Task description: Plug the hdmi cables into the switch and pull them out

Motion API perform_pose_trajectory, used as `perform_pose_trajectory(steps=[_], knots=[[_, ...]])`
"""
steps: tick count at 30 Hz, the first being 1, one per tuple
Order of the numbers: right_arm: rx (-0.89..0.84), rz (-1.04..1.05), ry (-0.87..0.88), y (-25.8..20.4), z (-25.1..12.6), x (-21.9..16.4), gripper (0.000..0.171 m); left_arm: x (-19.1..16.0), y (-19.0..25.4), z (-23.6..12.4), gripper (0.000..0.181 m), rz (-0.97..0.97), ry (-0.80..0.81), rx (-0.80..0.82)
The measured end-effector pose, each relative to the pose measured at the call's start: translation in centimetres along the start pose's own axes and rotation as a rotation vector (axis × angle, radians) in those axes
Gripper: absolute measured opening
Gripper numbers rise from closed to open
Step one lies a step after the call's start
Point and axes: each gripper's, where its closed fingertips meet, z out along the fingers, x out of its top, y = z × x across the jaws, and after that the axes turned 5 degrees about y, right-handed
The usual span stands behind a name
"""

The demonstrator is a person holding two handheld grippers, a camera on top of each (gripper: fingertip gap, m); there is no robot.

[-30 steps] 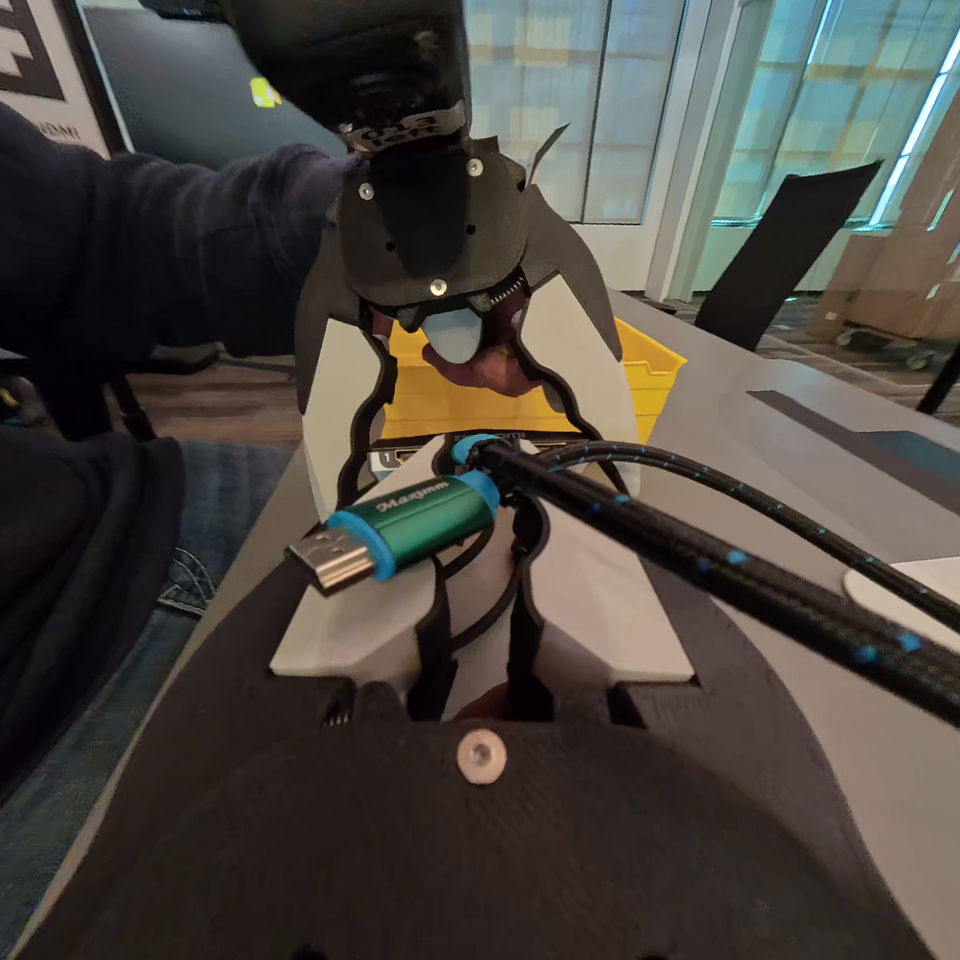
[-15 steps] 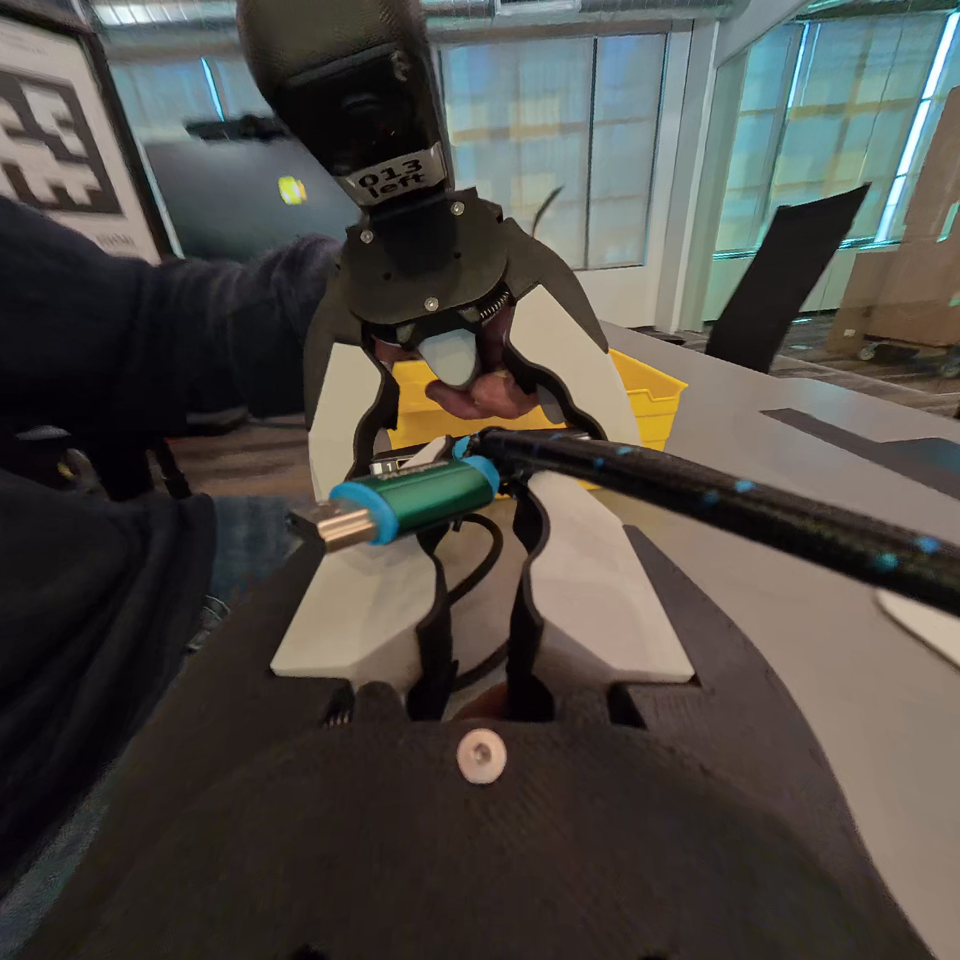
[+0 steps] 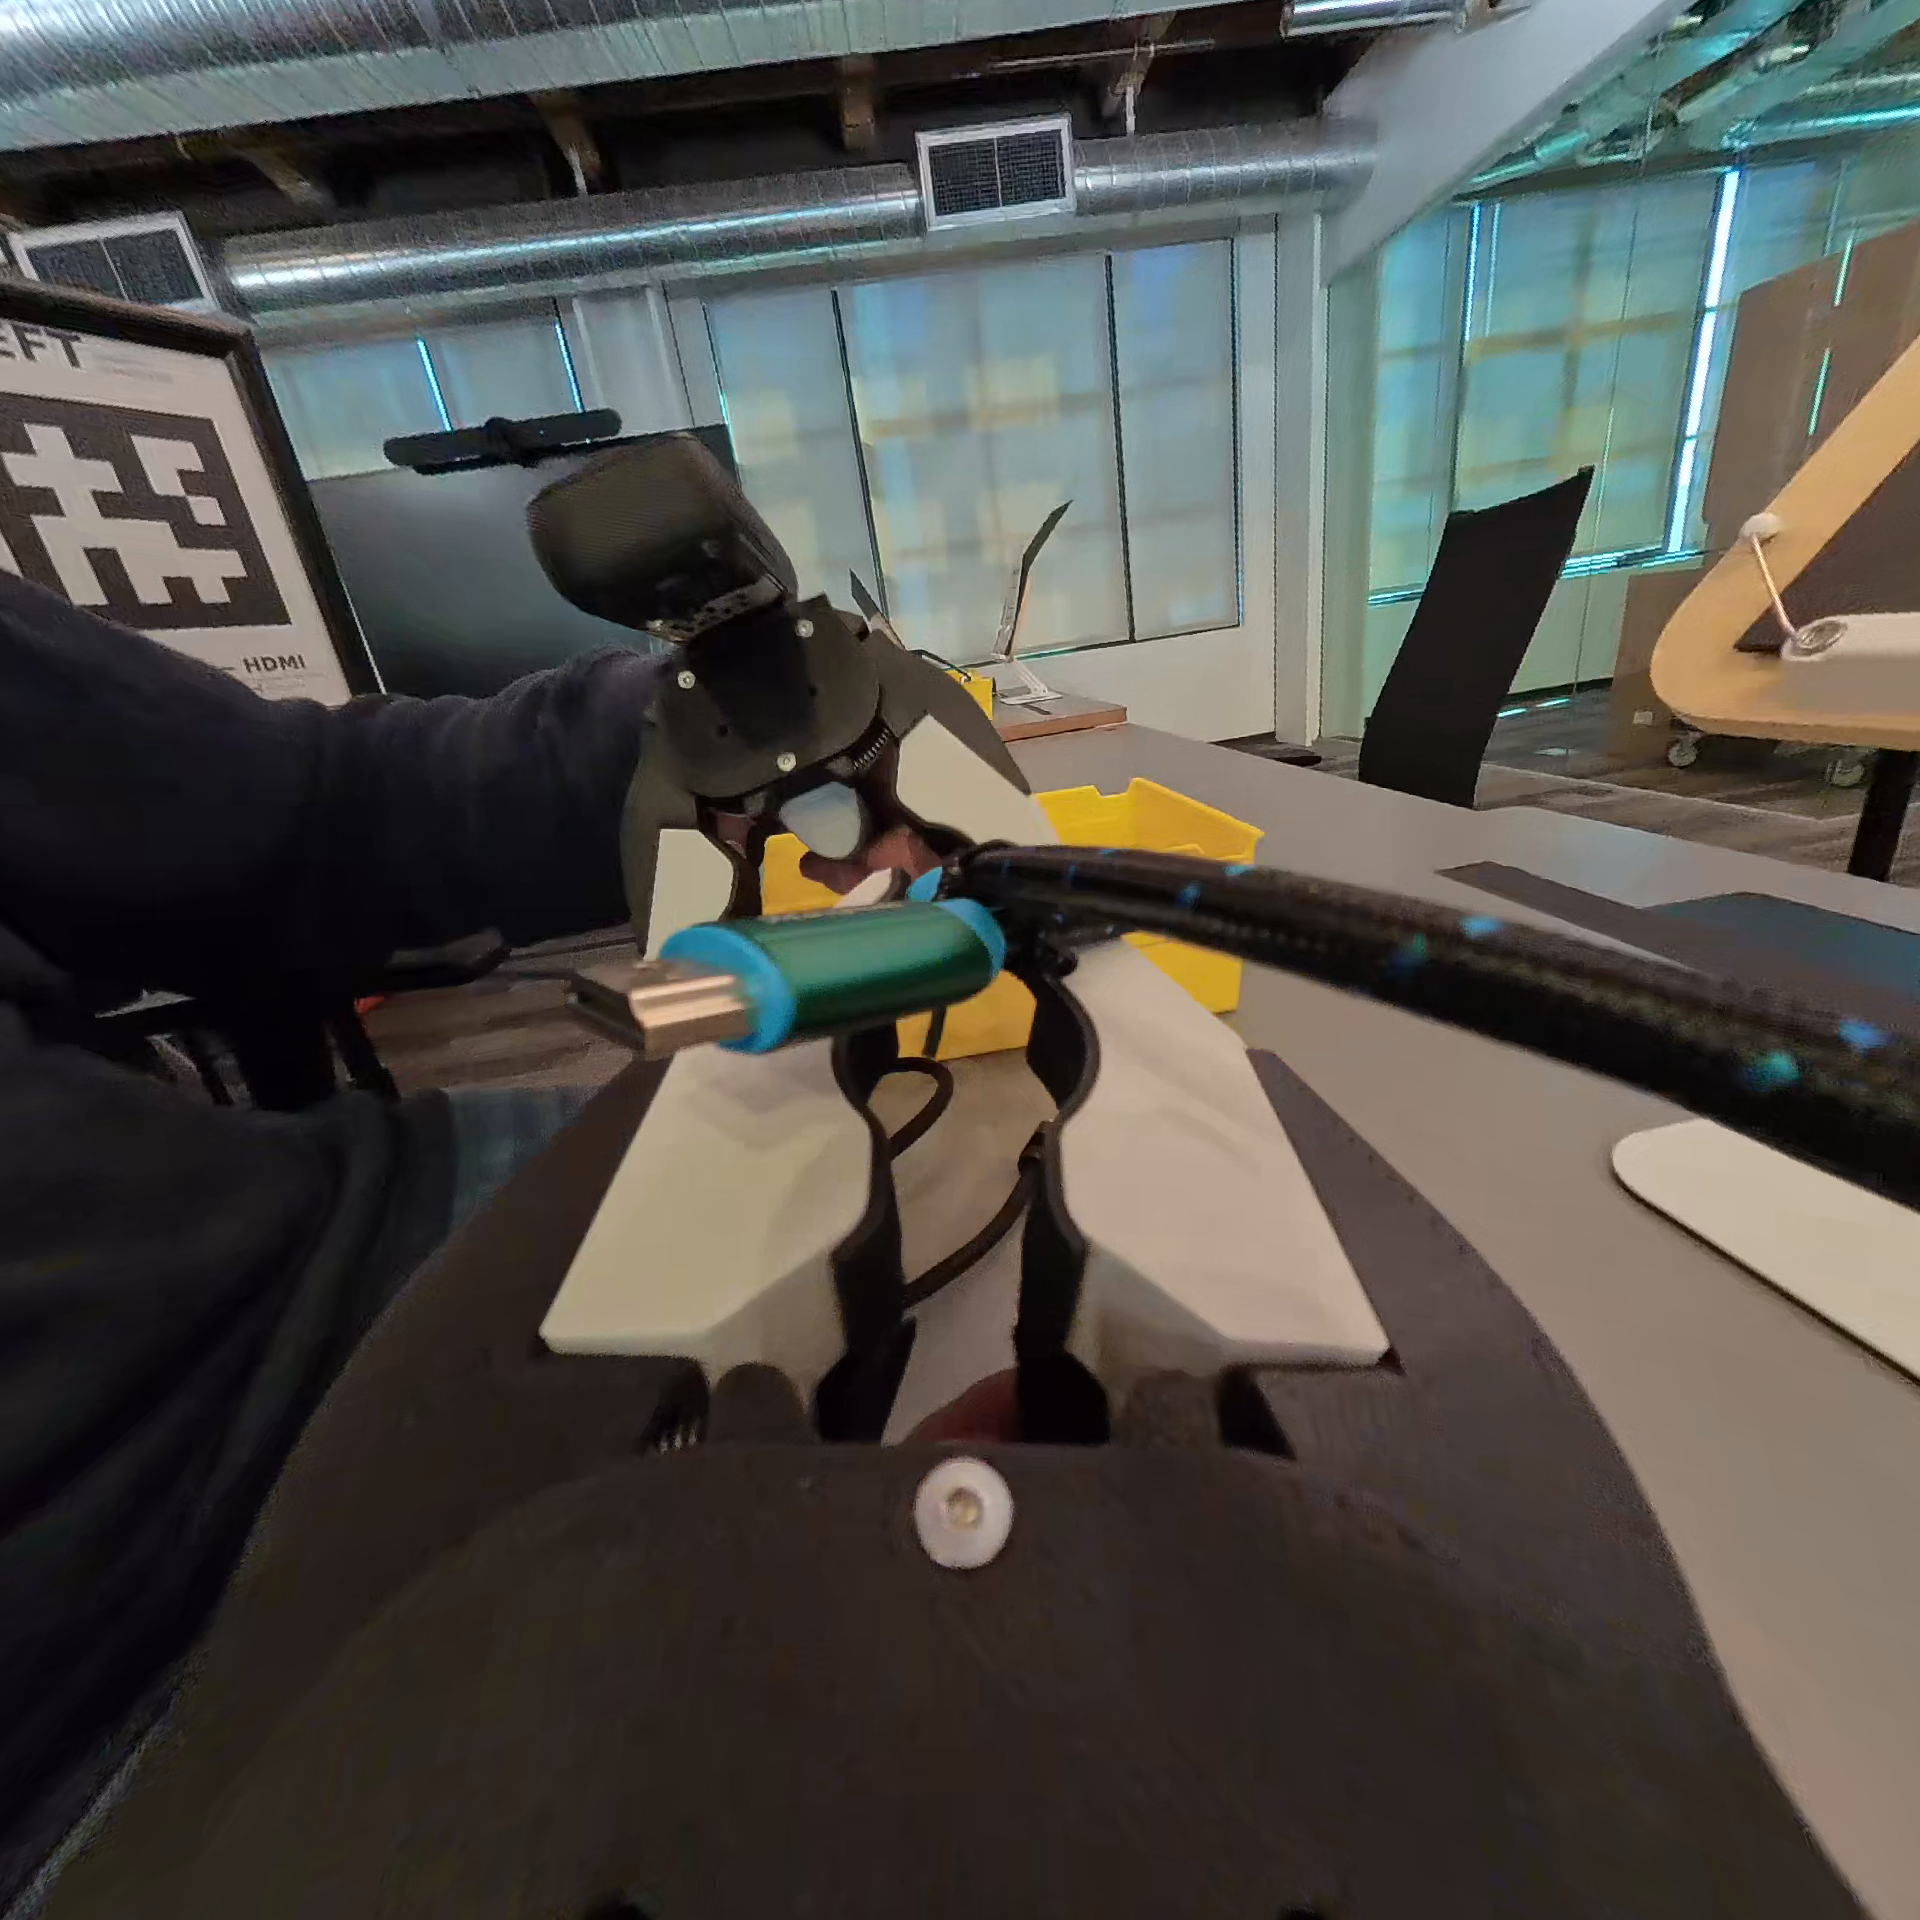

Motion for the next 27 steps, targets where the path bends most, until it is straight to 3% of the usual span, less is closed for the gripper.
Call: perform_pose_trajectory(steps=[4,11,17,18,20,22,25,27], knots=[[0.018,0.019,-0.047,-0.4,0.9,-1.3,0.017,-0.2,-1.6,-0.4,0.126,-0.021,-0.01,0.055],[0.004,0.01,-0.277,-1.4,1.6,-5.5,0.017,-1.4,-1.3,-0.6,0.127,-0.054,-0.017,0.09],[-0.066,0.096,-0.506,-1.6,-0.4,-9.5,0.018,-2.2,-1.1,-0.7,0.127,-0.066,-0.032,0.112],[-0.075,0.122,-0.543,-1.7,-0.9,-10.2,0.021,-2.3,-1.0,-0.6,0.127,-0.066,-0.032,0.11],[-0.117,0.139,-0.634,-1.6,-2.1,-11.6,0.046,-2.3,-0.9,-0.5,0.127,-0.068,-0.032,0.11],[-0.166,0.081,-0.694,-1.4,-3.0,-12.4,0.046,-2.3,-0.8,-0.3,0.127,-0.065,-0.038,0.11],[-0.205,0.03,-0.716,-1.8,-3.5,-12.1,0.063,-2.3,-0.7,-0.2,0.127,-0.06,-0.04,0.111],[-0.229,0.015,-0.725,-1.8,-3.9,-11.7,0.065,-2.3,-0.6,-0.2,0.127,-0.061,-0.039,0.115]])
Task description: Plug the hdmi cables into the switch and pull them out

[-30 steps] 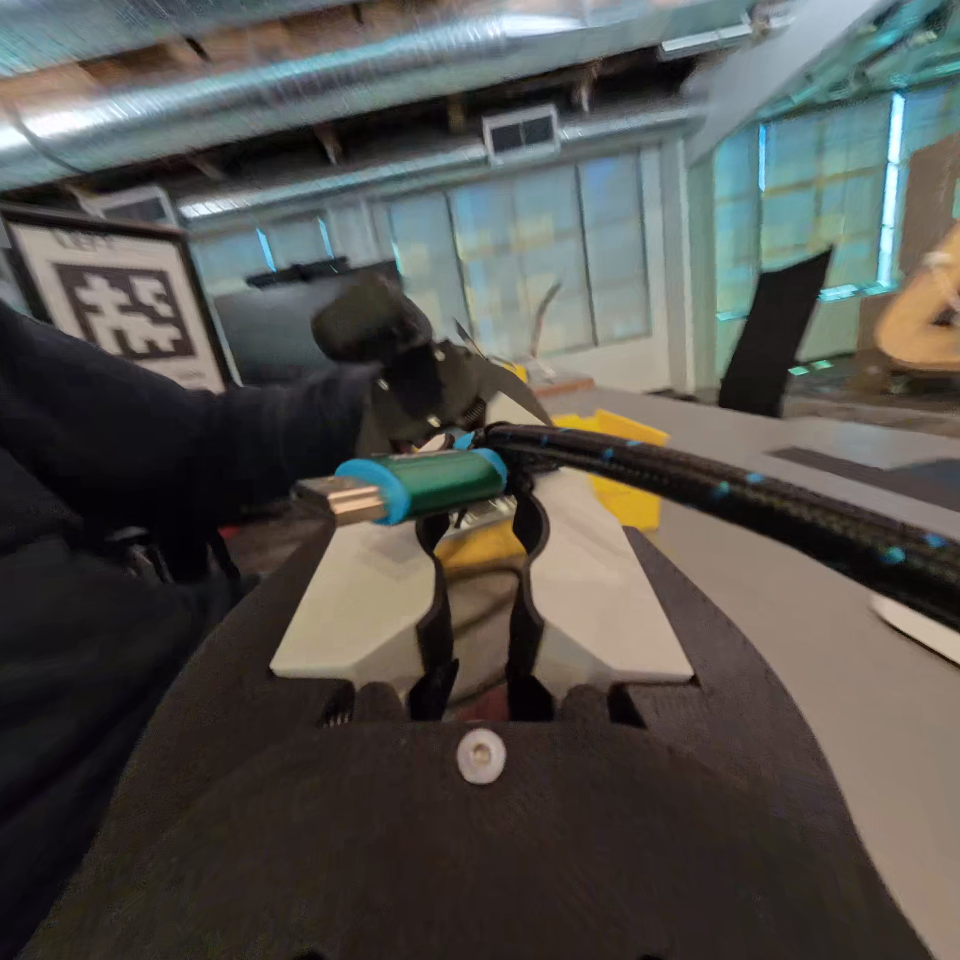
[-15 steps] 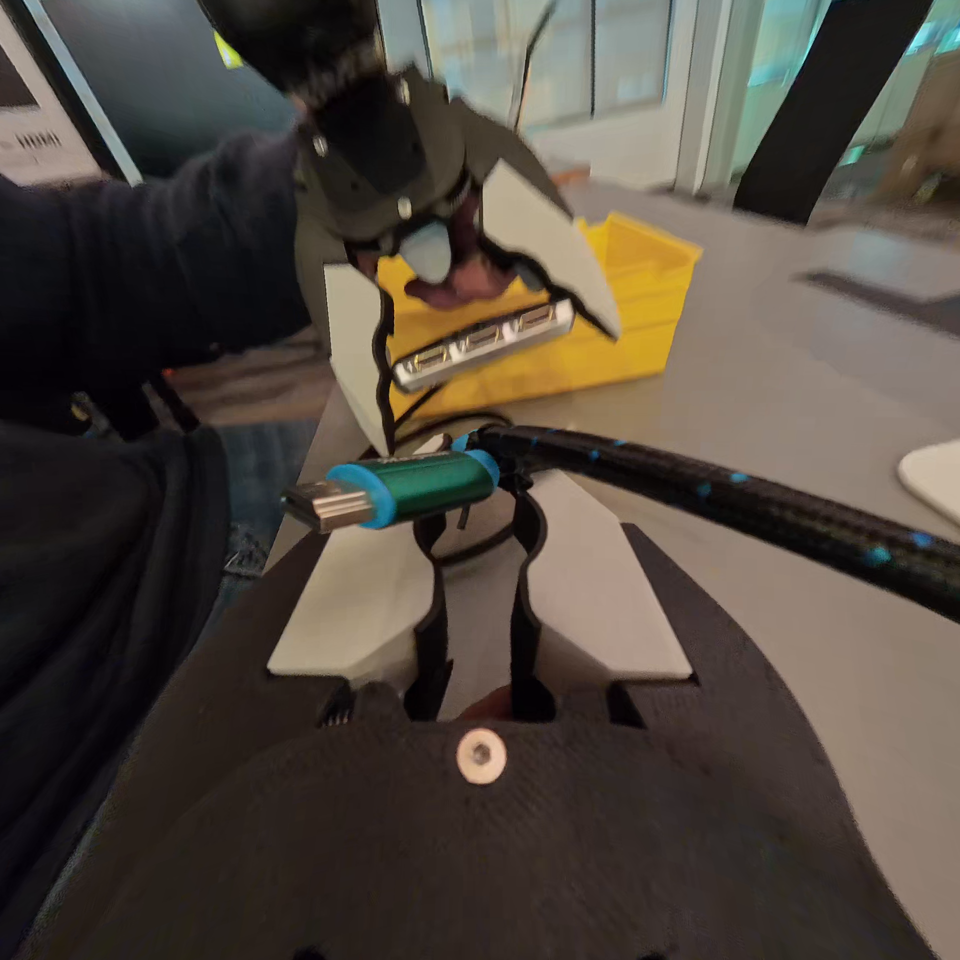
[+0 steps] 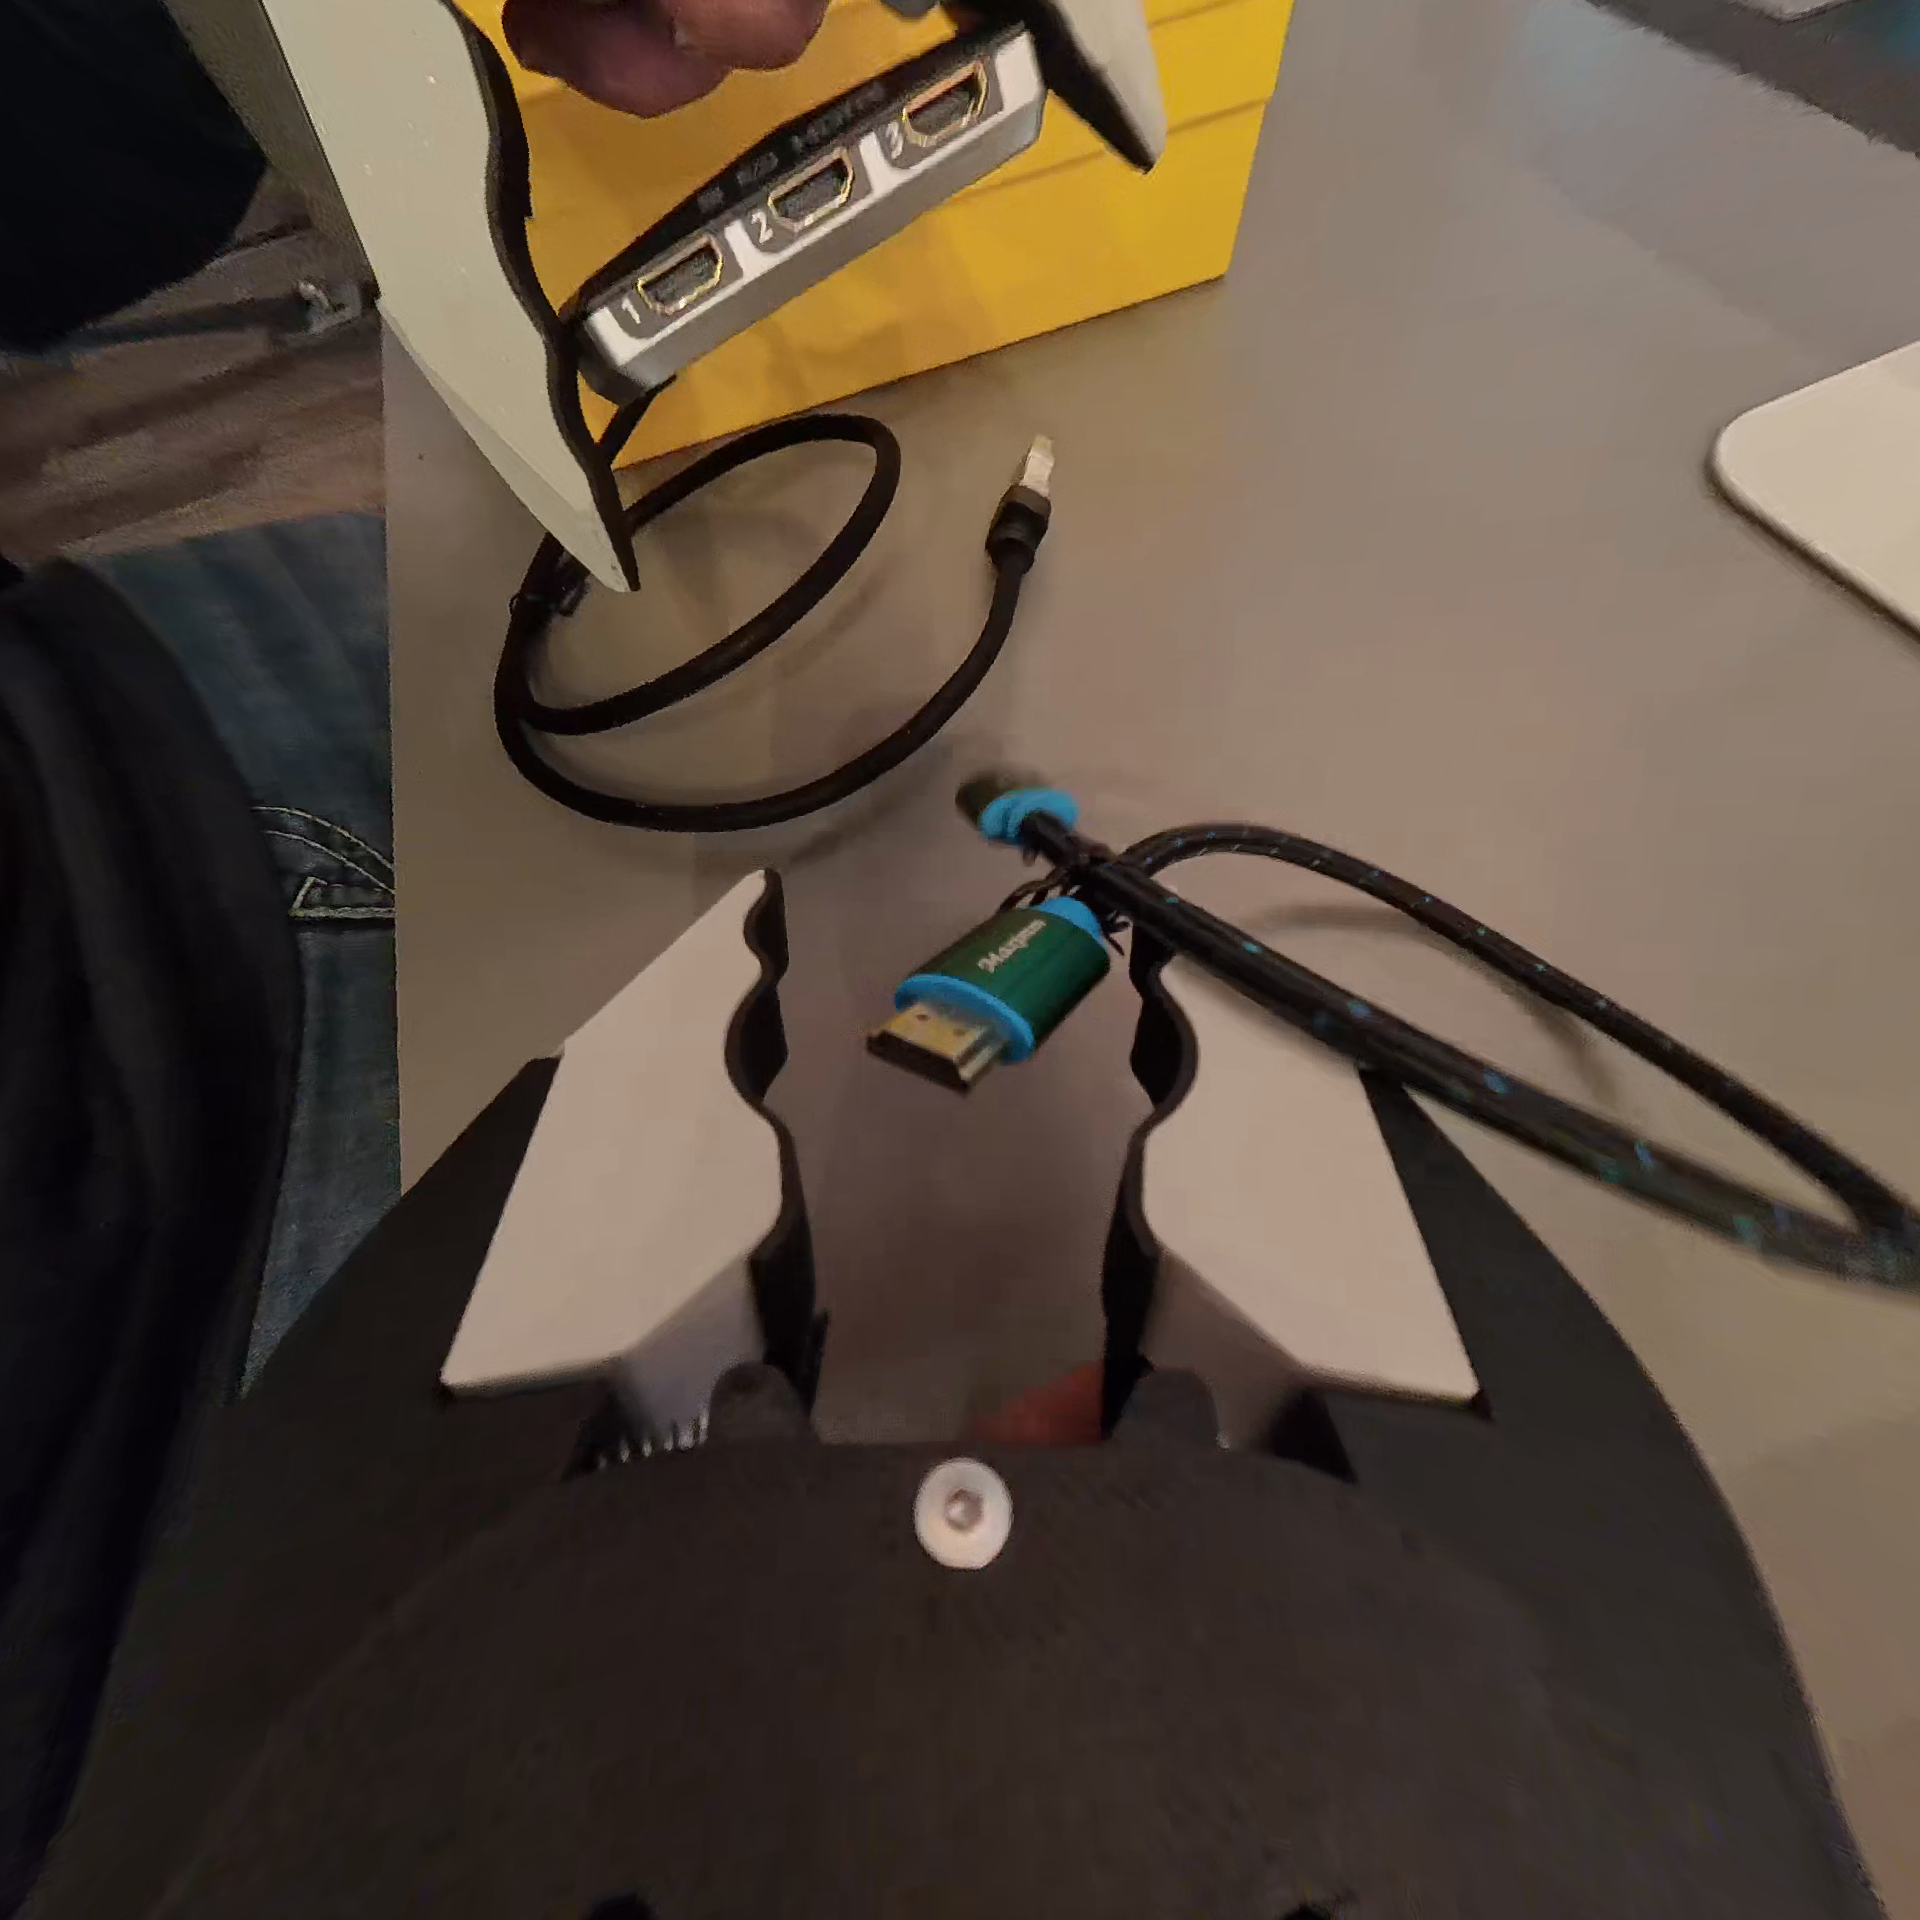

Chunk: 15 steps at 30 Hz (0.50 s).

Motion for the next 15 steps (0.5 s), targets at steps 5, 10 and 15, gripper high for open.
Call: perform_pose_trajectory(steps=[5,10,15], knots=[[-0.017,0.099,0.166,1.0,-1.5,1.8,0.036,0.1,0.3,-0.3,0.127,-0.005,0.013,0.007],[-0.067,0.096,0.237,2.2,-1.8,2.5,0.008,0.2,0.6,-0.6,0.127,-0.01,0.029,0.014],[-0.12,-0.013,0.286,1.5,-4.0,5.6,0.004,0.5,0.6,-1.0,0.127,-0.016,0.046,0.03]])
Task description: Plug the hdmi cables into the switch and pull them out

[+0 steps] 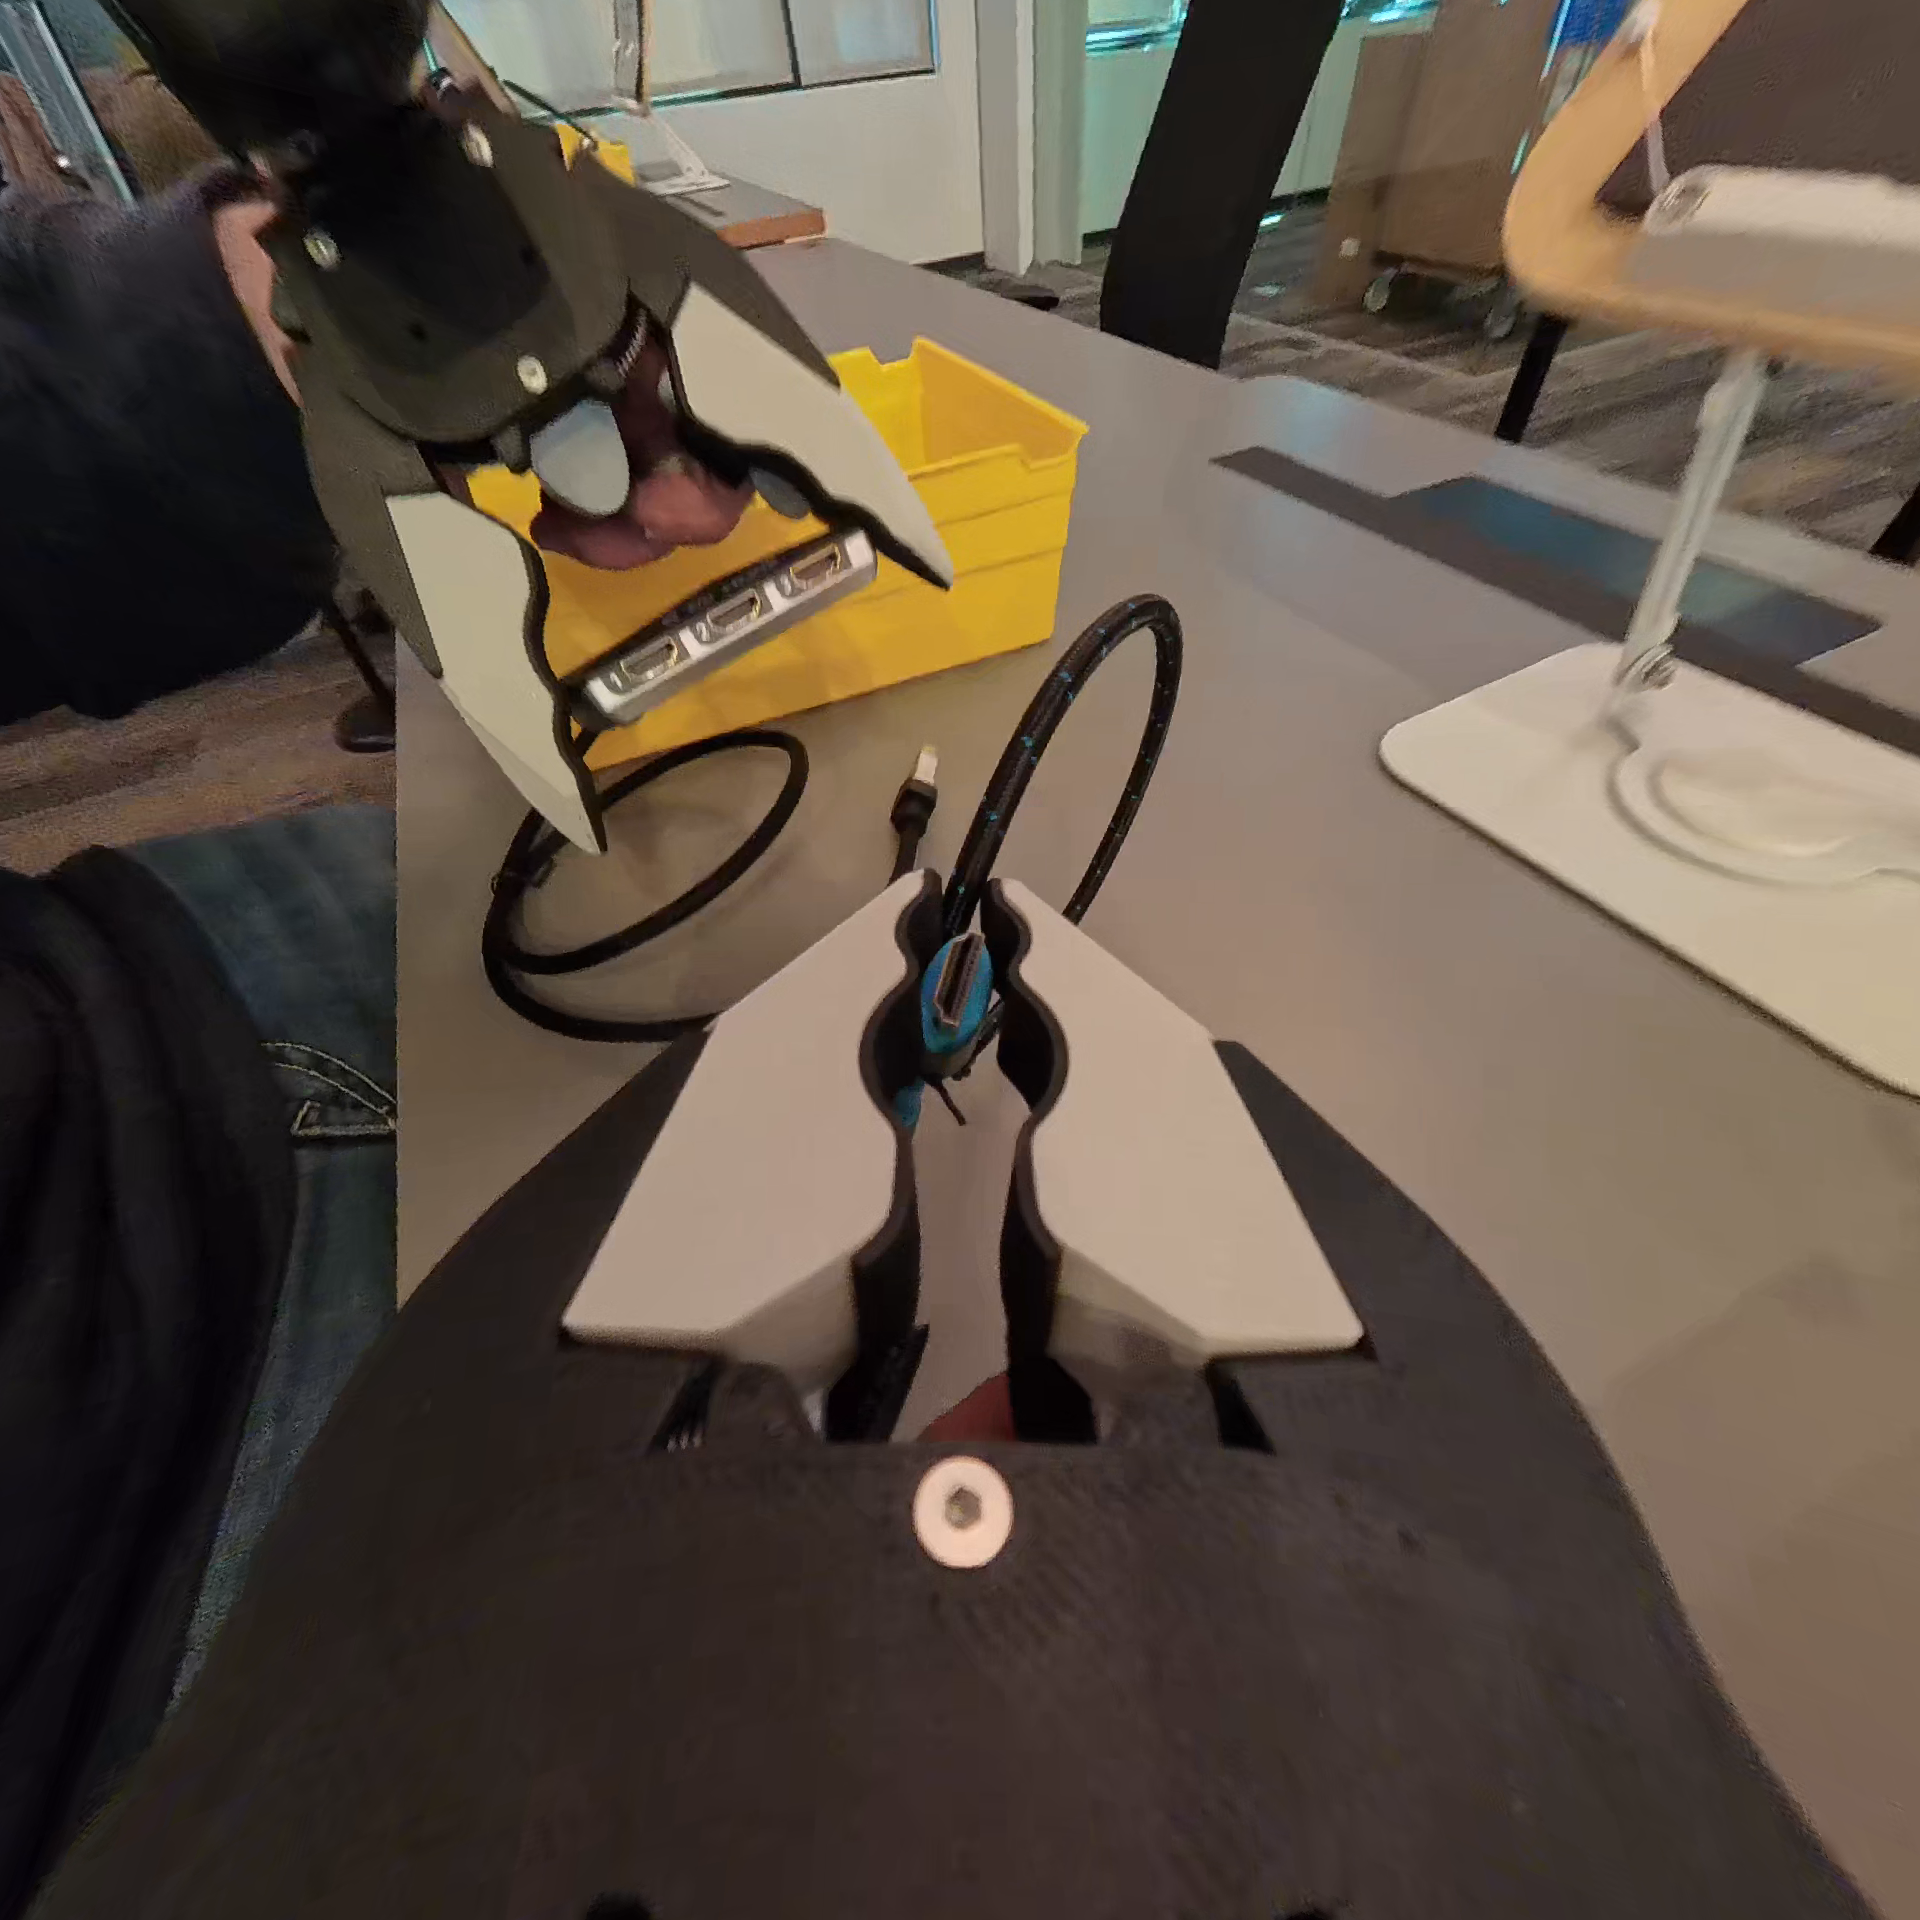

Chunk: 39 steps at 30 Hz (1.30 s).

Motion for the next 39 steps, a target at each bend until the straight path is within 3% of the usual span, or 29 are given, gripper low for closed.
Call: perform_pose_trajectory(steps=[5,10,15,18,24,29,31,33,36,38,39], knots=[[-0.055,-0.071,0.077,-0.1,-3.8,5.0,0.004,0.1,0.0,0.0,0.127,0.001,0.008,0.007],[-0.15,-0.188,0.077,0.6,-12.8,9.5,0.004,0.2,-0.1,-0.3,0.127,0.0,0.013,0.015],[-0.312,-0.152,0.016,4.5,-23.4,8.4,0.004,0.1,-0.2,-0.2,0.127,0.002,0.012,0.016],[-0.365,-0.043,-0.006,6.7,-26.7,5.5,0.004,0.2,0.0,-0.1,0.127,0.006,0.007,0.013],[-0.312,0.188,-0.102,8.6,-26.7,-1.7,0.004,0.5,0.1,0.0,0.127,0.01,0.002,0.011],[-0.535,0.164,-0.34,12.4,-29.0,-5.2,0.013,0.6,0.1,0.1,0.127,0.011,0.001,0.009],[-0.6,0.127,-0.426,13.3,-29.7,-5.5,0.036,0.5,0.2,0.2,0.127,0.009,-0.002,0.008],[-0.668,0.069,-0.508,13.9,-30.4,-5.4,0.049,0.4,0.1,0.3,0.127,0.006,-0.002,0.009],[-0.815,-0.099,-0.535,14.5,-31.1,-2.4,0.054,0.7,0.0,0.2,0.127,0.004,0.017,0.017],[-0.784,-0.214,-0.418,12.6,-28.4,1.3,0.045,1.0,-0.2,0.1,0.127,0.012,0.028,0.03],[-0.68,-0.212,-0.321,10.6,-25.6,2.9,0.045,1.2,-0.2,0.0,0.127,0.015,0.034,0.036]])
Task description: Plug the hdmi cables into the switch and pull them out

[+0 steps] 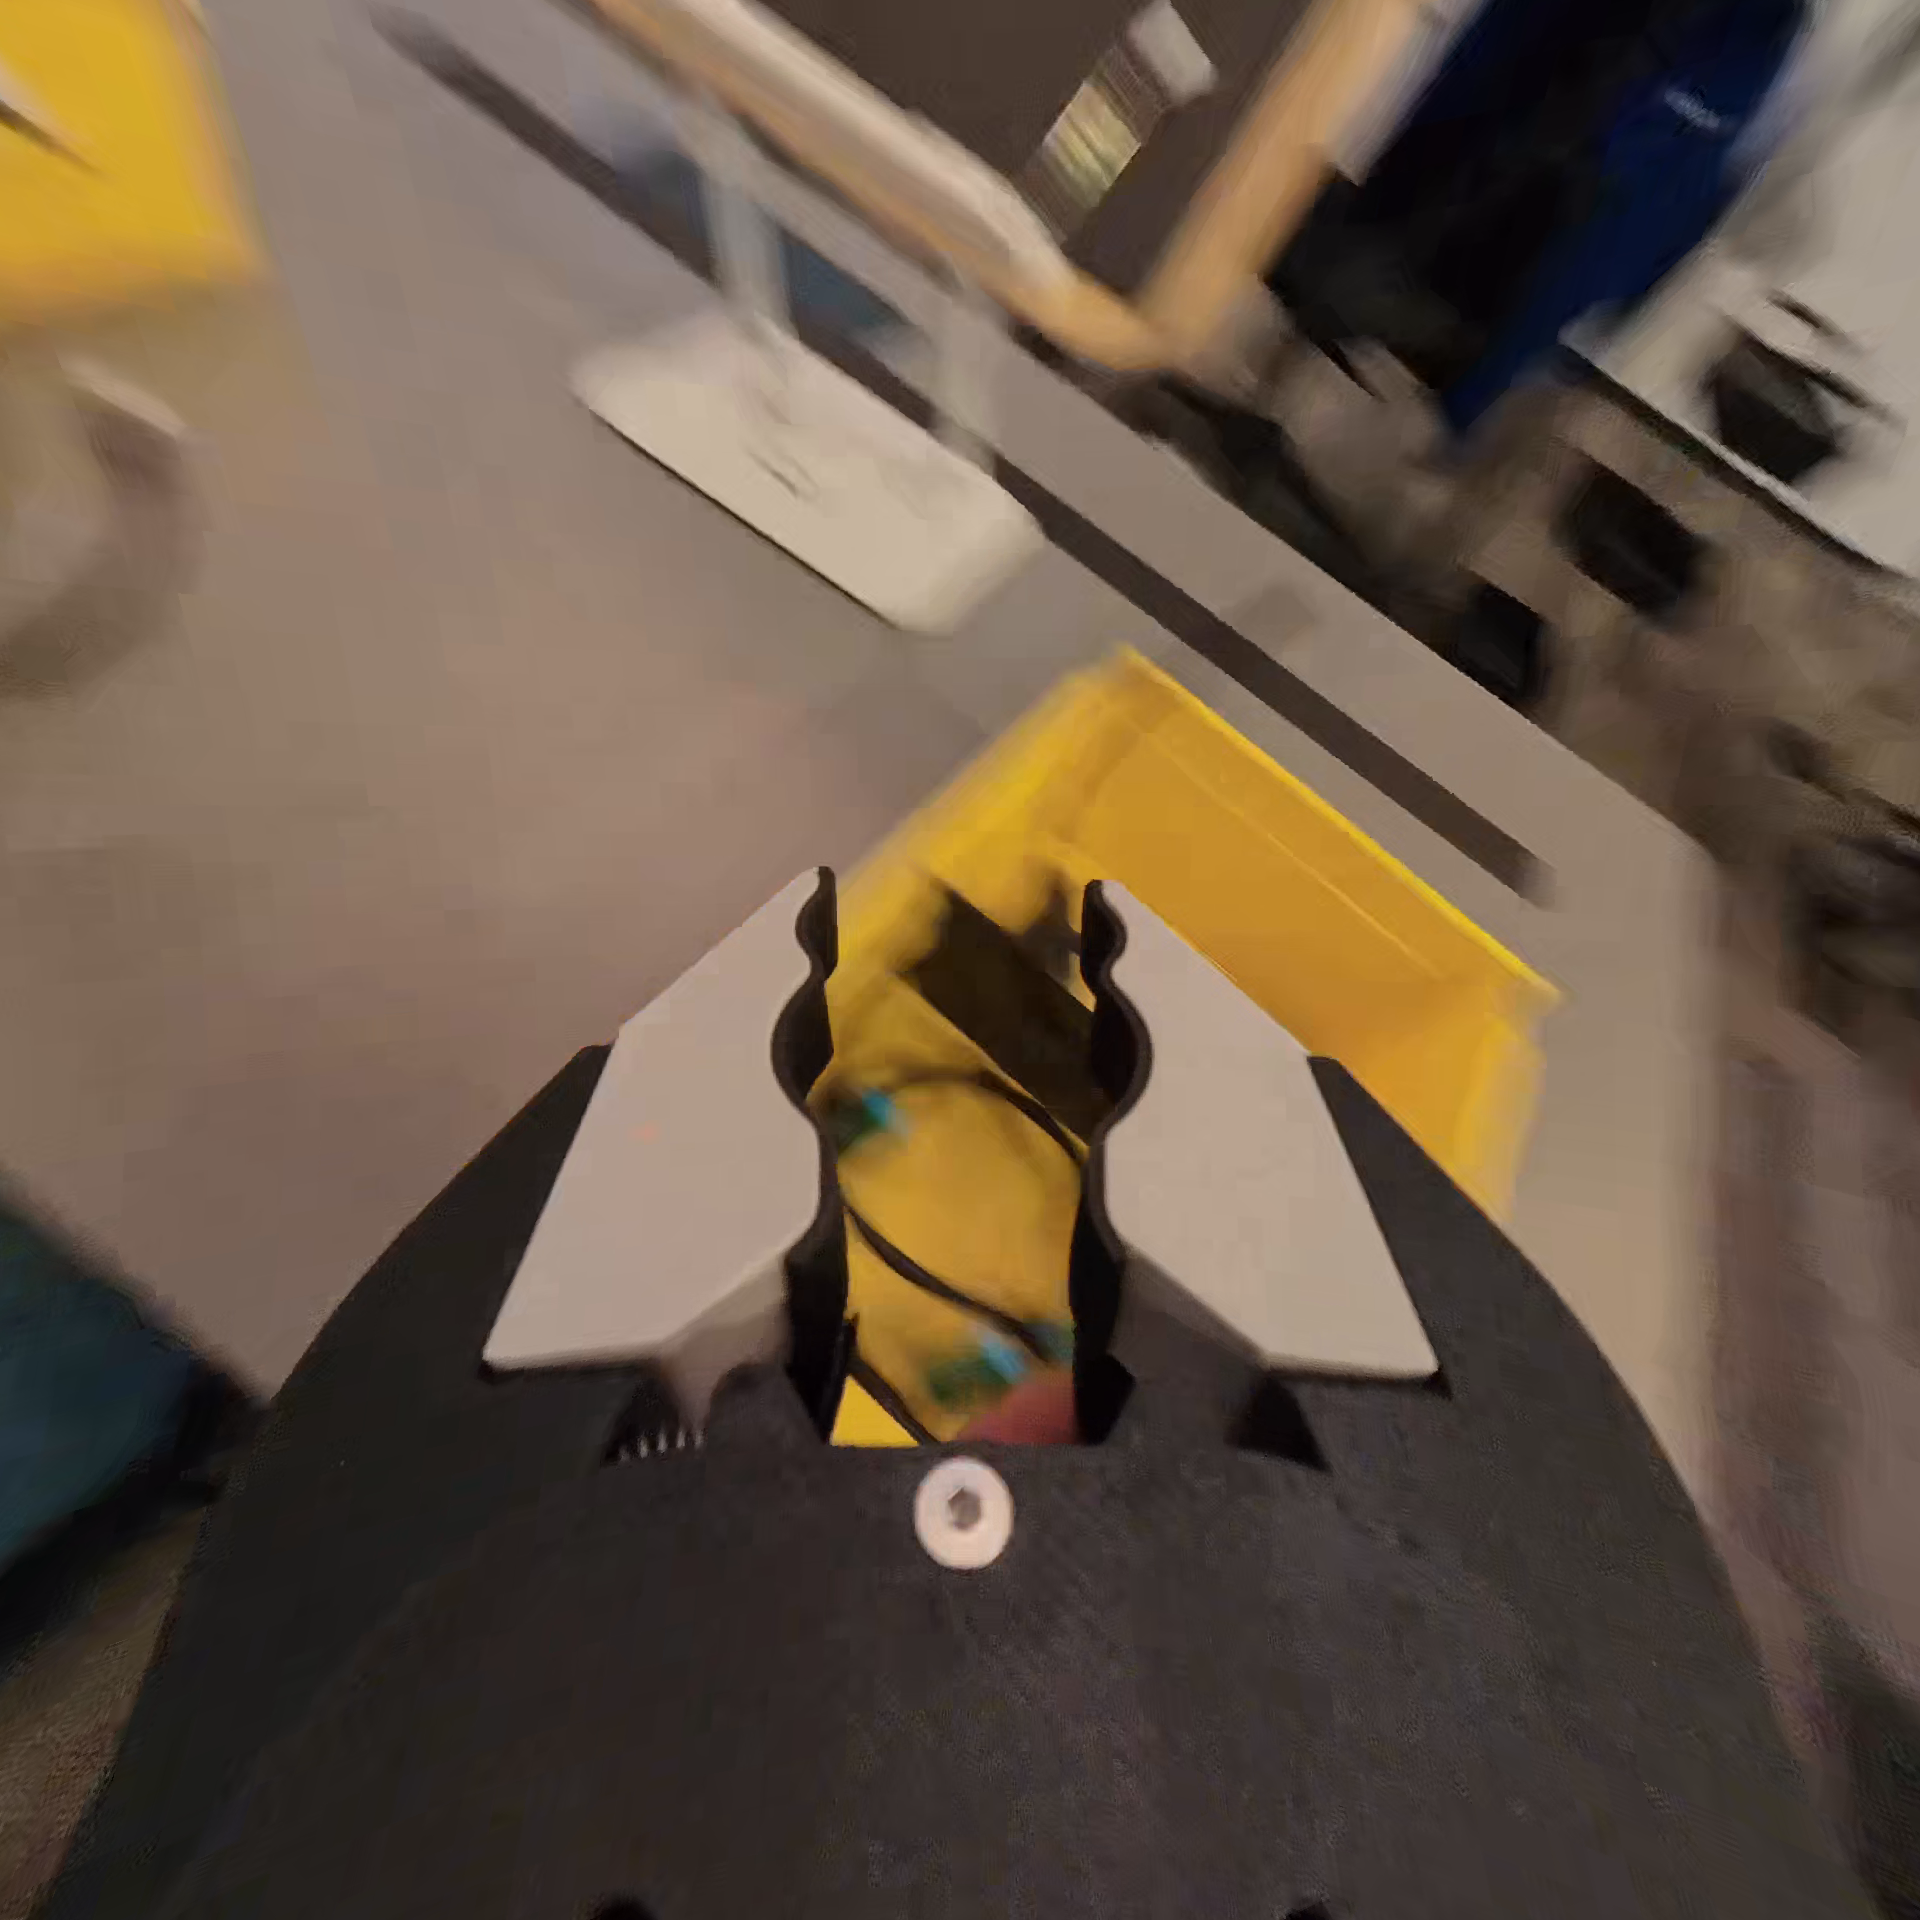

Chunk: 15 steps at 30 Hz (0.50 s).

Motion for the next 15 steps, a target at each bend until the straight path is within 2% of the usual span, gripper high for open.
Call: perform_pose_trajectory(steps=[3,5,7,12,15], knots=[[0.41,0.118,0.254,-10.8,1.4,7.4,0.046,0.9,-0.2,0.0,0.127,0.022,0.02,0.029],[0.605,0.127,0.273,-17.4,3.2,9.4,0.053,1.2,-0.4,0.1,0.127,0.076,-0.011,0.082],[0.692,0.131,0.261,-22.2,5.9,10.4,0.054,1.8,-0.4,0.1,0.127,0.134,-0.029,0.13],[0.925,0.364,0.2,-29.3,11.1,11.6,0.054,3.2,0.4,0.4,0.127,0.252,-0.054,0.195],[1.039,0.446,0.185,-31.4,11.5,12.1,0.038,3.9,0.9,0.9,0.127,0.312,-0.065,0.244]])
